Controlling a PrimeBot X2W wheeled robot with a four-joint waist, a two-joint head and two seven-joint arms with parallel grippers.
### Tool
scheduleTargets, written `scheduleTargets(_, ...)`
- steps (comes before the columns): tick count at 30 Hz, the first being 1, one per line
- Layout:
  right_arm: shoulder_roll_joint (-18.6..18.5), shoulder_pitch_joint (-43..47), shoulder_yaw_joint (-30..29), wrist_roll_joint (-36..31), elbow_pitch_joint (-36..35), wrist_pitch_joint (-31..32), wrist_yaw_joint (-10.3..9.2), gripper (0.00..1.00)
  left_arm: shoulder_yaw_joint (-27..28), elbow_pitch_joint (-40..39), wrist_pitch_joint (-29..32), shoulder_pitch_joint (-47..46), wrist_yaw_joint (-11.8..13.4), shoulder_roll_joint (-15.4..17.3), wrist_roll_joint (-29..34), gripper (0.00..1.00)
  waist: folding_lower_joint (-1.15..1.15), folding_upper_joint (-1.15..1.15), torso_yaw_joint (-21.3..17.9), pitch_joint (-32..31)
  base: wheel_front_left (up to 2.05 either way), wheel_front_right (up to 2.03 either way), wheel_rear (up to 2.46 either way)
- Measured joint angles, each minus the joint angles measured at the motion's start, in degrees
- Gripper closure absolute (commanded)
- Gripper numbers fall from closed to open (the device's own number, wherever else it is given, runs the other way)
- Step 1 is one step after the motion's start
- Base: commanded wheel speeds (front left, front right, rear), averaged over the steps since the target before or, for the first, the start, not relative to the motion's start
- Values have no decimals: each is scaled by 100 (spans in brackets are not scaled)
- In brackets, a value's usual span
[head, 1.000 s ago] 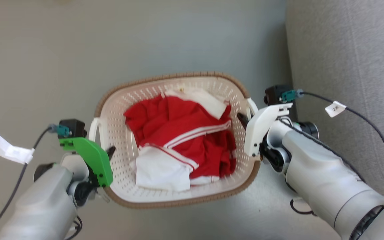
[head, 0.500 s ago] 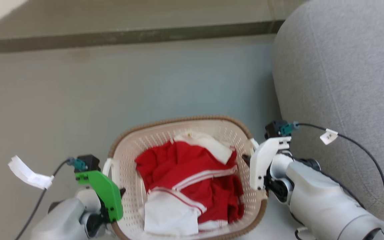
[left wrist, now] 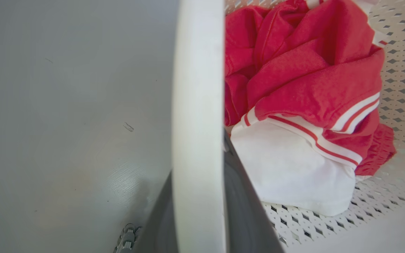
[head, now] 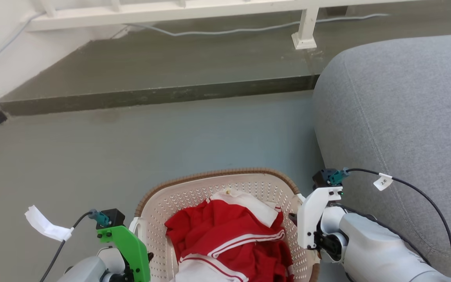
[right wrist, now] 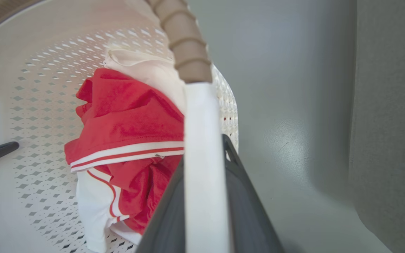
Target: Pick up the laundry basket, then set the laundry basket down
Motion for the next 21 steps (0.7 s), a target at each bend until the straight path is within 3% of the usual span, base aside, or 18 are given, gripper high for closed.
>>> scheduleTargets(21, -11, -2, 151, 143, 56, 331, 37, 100, -124, 97, 278, 2, 0, -42, -93, 100, 0, 0, -11, -136, 0, 0, 0)
